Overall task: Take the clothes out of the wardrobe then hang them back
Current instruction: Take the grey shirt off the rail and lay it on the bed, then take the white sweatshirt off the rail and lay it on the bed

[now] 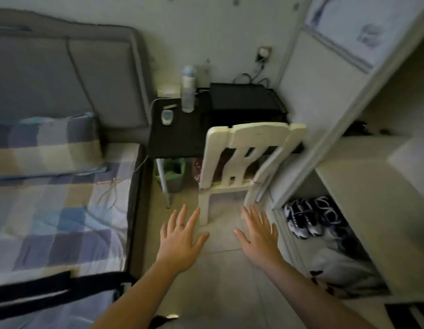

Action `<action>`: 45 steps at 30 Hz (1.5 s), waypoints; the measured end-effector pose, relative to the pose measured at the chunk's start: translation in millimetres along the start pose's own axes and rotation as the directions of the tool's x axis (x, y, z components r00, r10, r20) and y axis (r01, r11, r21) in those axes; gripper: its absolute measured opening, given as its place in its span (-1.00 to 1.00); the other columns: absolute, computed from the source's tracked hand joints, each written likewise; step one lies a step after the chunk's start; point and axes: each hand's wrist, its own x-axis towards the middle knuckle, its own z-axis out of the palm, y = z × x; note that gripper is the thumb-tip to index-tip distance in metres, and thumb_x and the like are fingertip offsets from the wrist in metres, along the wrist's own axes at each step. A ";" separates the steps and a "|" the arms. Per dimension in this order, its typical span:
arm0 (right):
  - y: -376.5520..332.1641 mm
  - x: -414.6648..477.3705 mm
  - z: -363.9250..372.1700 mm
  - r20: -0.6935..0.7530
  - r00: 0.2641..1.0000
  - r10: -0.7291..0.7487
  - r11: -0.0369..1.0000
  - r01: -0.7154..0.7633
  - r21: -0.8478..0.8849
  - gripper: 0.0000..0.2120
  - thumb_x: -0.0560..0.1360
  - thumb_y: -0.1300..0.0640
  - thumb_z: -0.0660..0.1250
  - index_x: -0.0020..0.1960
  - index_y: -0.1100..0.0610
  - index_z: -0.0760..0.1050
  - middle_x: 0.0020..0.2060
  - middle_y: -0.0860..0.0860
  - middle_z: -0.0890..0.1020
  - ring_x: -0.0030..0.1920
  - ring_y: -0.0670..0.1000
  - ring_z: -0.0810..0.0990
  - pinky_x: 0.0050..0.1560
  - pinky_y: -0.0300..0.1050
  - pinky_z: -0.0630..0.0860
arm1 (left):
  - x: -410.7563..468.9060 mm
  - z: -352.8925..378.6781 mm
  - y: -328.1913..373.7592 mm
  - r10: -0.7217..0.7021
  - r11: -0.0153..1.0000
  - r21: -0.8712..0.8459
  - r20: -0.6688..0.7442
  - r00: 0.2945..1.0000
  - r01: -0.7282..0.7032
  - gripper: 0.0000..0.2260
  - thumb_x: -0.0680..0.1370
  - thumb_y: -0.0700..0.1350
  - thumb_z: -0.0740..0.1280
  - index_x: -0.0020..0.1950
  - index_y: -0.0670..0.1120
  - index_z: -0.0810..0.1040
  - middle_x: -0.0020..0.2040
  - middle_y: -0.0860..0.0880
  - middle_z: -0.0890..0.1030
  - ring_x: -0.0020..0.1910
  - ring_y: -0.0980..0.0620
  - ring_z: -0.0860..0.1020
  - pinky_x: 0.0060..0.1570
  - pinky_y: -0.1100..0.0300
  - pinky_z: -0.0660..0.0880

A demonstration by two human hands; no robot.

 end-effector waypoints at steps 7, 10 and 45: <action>87.9 47.0 -79.7 -0.290 0.911 0.292 0.954 -0.300 0.017 -0.23 0.46 -0.44 -0.28 0.59 -0.13 -0.07 0.59 -0.09 -0.07 0.58 0.10 -0.11 0.49 0.28 -0.06 | 155.7 -0.3 119.8 0.414 0.908 0.036 0.063 0.908 -0.417 -0.38 0.57 0.40 -0.12 0.57 0.27 -0.25 0.61 0.08 -0.27 0.58 -0.03 -0.28 0.47 -0.07 -0.27; 115.8 65.3 -116.9 -0.399 0.822 0.407 0.904 -0.424 0.048 -0.21 0.45 -0.44 -0.30 0.59 -0.13 -0.07 0.59 -0.10 -0.07 0.58 0.08 -0.11 0.49 0.25 -0.10 | 214.8 -7.9 181.7 0.572 0.815 0.038 0.099 0.814 -0.578 -0.35 0.53 0.42 -0.17 0.58 0.26 -0.21 0.61 0.08 -0.24 0.59 -0.04 -0.23 0.51 -0.09 -0.20; 177.9 -70.2 -765.9 -0.996 0.084 -0.038 0.356 -0.930 -0.092 -0.38 0.61 -0.23 0.03 0.58 -0.08 -0.06 0.57 -0.08 0.07 0.57 0.03 -0.05 0.52 0.18 -0.05 | 251.3 -272.2 901.4 0.902 -0.249 -0.014 -0.368 -0.226 -0.968 -0.40 0.60 0.33 -0.01 0.60 0.21 -0.06 0.63 0.09 -0.12 0.59 0.03 -0.19 0.52 -0.02 -0.07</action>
